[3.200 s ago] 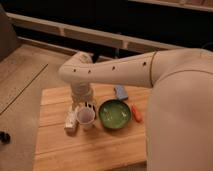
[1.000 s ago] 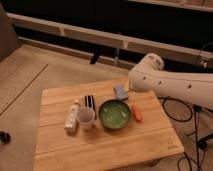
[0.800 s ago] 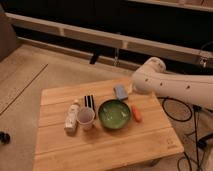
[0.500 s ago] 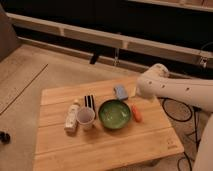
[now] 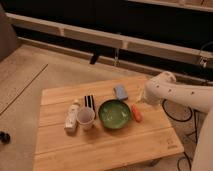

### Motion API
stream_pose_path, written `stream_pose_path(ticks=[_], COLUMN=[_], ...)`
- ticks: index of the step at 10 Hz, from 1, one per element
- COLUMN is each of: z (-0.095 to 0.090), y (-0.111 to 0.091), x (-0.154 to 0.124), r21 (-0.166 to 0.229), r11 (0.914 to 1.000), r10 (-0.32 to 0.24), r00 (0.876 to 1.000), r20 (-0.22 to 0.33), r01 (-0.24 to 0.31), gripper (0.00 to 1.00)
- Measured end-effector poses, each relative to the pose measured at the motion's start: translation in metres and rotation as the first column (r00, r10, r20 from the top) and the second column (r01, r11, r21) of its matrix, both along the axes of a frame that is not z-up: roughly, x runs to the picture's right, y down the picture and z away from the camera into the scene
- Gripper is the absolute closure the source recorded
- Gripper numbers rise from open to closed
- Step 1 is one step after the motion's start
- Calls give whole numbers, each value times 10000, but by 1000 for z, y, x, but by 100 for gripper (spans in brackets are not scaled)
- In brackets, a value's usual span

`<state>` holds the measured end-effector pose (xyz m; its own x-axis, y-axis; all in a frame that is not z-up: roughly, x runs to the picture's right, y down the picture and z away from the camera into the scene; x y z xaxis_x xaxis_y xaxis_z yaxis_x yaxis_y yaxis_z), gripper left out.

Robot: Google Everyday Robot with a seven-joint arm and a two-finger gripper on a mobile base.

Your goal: Place the pepper on the white sponge

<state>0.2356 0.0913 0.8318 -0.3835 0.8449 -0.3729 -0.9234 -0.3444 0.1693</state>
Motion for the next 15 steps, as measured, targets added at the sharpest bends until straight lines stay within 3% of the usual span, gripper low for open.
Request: stream_pose_path(ticks=[4, 6, 10, 15], z=[-1, 10, 34, 54], y=[3, 26, 58, 53], x=[-5, -6, 11, 17], r21=[-76, -603, -1547, -1825], r11=[9999, 9974, 9867, 9798], r10=[-149, -333, -243, -457], r00=[9992, 9941, 9857, 9798], r20=[375, 1033, 1670, 1946], r01=[152, 397, 505, 819], gripper=[35, 35, 35, 35])
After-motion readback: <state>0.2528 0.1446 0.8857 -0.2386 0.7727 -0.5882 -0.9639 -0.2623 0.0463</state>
